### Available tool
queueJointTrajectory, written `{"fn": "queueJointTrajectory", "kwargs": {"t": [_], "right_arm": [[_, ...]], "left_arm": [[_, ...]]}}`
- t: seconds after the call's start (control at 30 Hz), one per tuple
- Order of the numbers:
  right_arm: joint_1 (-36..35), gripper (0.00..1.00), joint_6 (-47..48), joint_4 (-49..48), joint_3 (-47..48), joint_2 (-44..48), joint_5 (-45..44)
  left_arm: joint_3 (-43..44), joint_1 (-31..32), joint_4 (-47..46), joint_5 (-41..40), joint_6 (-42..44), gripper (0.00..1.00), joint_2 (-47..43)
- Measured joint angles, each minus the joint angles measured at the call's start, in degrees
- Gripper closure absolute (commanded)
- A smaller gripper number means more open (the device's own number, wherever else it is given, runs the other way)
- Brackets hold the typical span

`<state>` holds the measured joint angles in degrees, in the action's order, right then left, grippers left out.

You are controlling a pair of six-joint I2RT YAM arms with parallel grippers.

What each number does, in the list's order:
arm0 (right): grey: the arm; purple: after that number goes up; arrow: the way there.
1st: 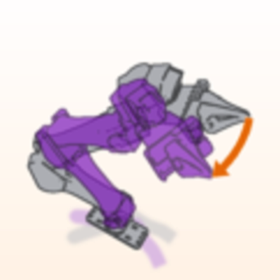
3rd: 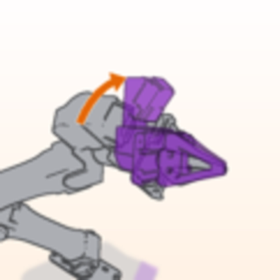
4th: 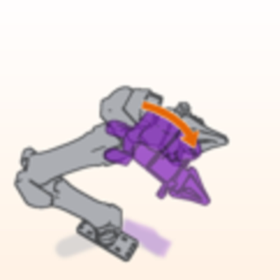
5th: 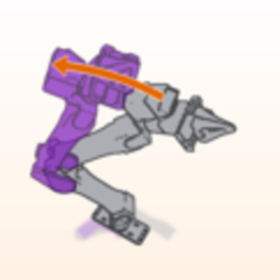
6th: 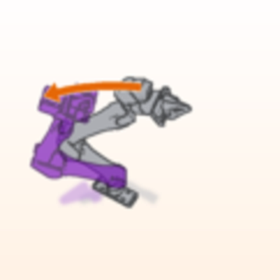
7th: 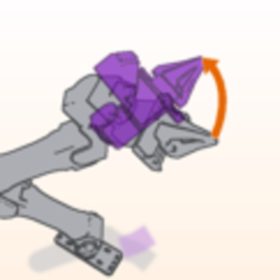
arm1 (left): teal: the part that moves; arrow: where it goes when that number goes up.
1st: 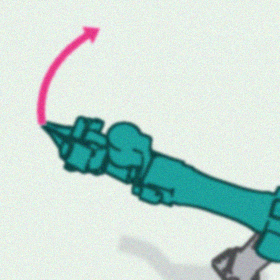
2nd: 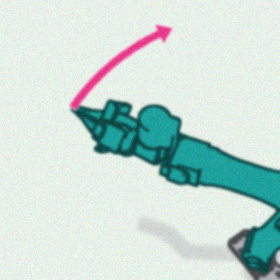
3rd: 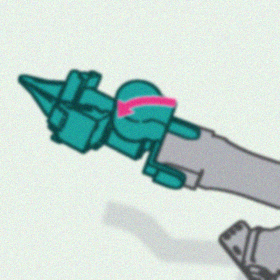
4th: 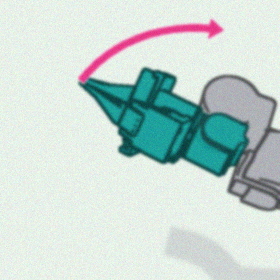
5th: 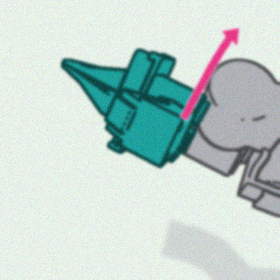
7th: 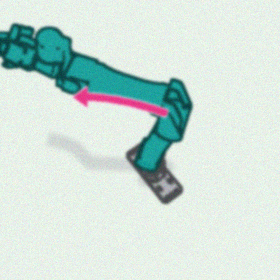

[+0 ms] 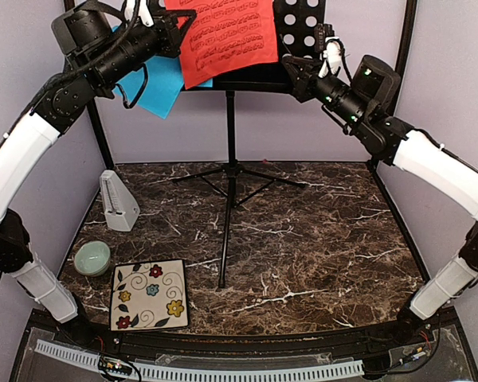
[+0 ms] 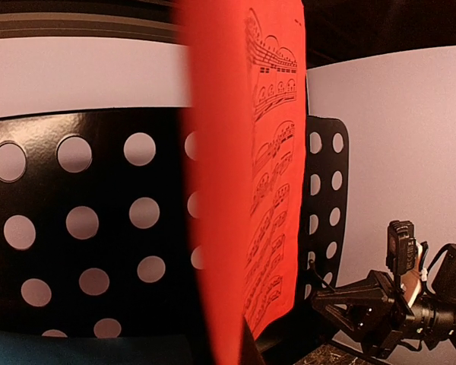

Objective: Set up the instrument practice props

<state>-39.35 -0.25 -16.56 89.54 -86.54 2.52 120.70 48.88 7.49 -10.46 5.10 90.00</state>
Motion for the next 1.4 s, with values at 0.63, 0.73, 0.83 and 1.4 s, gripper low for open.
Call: {"fn": "queueJointTrajectory", "kwargs": {"t": [0.63,0.73,0.83,1.4], "right_arm": [[0.0,1.0,2.47,-2.36,-1.4,0.15,1.51],[0.0,1.0,2.84,-2.29,-1.42,0.31,1.95],[0.0,1.0,3.04,-2.29,-1.42,0.31,2.38],[0.0,1.0,3.48,-2.27,-1.42,0.31,4.44]], "left_arm": [[10.86,-0.04,0.35,9.05,1.07,1.0,9.77],[13.75,-0.04,0.57,10.54,2.08,1.0,12.66],[15.04,-0.26,0.7,11.52,2.89,1.0,14.21],[20.04,-2.1,1.22,13.27,8.02,0.98,17.29]]}}
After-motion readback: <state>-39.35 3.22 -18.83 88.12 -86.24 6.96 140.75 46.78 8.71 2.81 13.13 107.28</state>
